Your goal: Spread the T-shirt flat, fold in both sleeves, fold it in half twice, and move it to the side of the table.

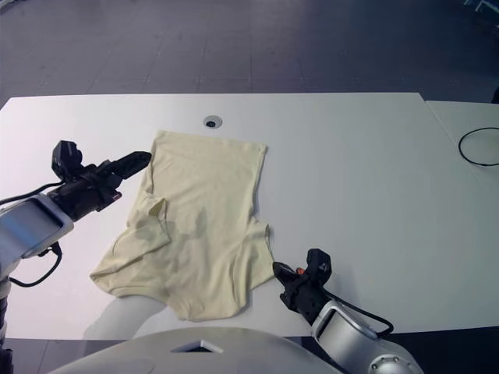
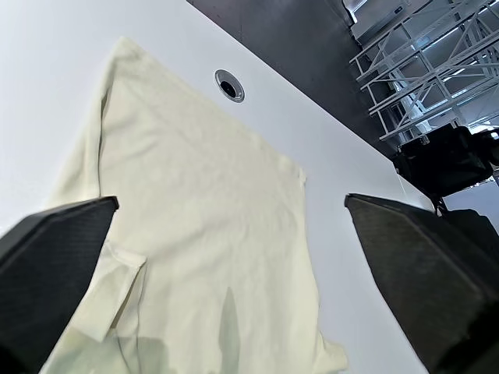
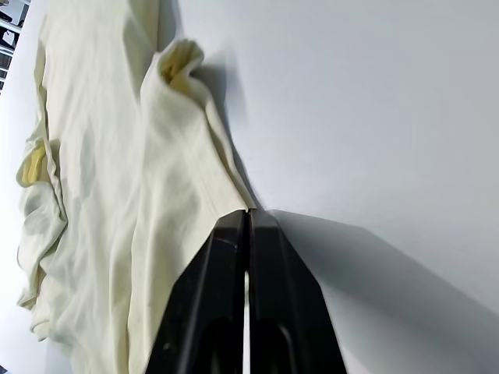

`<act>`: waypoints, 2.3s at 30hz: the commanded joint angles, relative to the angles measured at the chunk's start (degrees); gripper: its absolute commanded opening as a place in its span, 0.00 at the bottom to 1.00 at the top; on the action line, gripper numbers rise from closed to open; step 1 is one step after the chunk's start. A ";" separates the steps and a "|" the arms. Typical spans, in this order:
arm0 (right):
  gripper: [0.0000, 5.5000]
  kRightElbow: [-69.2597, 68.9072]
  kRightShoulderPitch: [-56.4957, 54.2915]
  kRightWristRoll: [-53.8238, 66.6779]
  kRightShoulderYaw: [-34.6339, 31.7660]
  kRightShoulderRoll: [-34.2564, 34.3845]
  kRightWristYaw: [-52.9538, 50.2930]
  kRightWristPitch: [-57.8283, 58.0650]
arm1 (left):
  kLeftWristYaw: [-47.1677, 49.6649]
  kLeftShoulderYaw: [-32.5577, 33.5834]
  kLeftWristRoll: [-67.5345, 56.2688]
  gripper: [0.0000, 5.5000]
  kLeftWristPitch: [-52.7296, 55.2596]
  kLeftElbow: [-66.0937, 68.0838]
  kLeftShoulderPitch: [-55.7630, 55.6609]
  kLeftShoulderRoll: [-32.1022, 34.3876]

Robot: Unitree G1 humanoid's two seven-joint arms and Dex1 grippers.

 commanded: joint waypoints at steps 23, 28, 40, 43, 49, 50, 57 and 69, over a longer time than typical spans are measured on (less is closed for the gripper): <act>0.00 11.01 -16.55 12.02 -18.55 -17.00 7.86 10.20 | 1.82 0.09 3.49 0.98 -4.73 -5.45 6.37 -4.49; 0.00 6.25 -20.87 19.23 -13.57 -18.03 3.60 9.21 | 2.40 -0.48 4.67 0.98 -5.89 -7.29 8.17 -6.06; 0.00 9.13 -33.63 13.61 4.55 -6.67 -1.47 7.38 | 1.83 -2.88 5.38 0.98 -5.40 -5.52 5.47 -6.64; 0.00 9.32 -35.03 12.16 7.29 -3.67 -2.47 7.11 | 1.45 -3.21 4.97 0.98 -4.75 -4.49 4.13 -6.09; 0.00 10.22 -35.00 9.16 10.35 -0.59 -2.18 7.82 | 1.40 -3.70 4.80 0.98 -3.84 -3.62 2.87 -5.93; 0.00 10.17 -34.80 8.74 10.80 -0.26 -2.04 7.99 | 1.44 -3.86 4.85 0.98 -3.72 -3.58 2.74 -6.00; 0.16 9.60 -37.81 8.92 9.35 0.96 1.49 7.73 | -2.05 -4.94 9.50 0.98 -0.61 -3.72 2.13 -3.83; 0.53 4.95 -31.04 -34.92 -0.42 -46.14 51.19 1.67 | -49.15 -12.58 80.62 0.98 -24.51 -3.96 19.56 23.85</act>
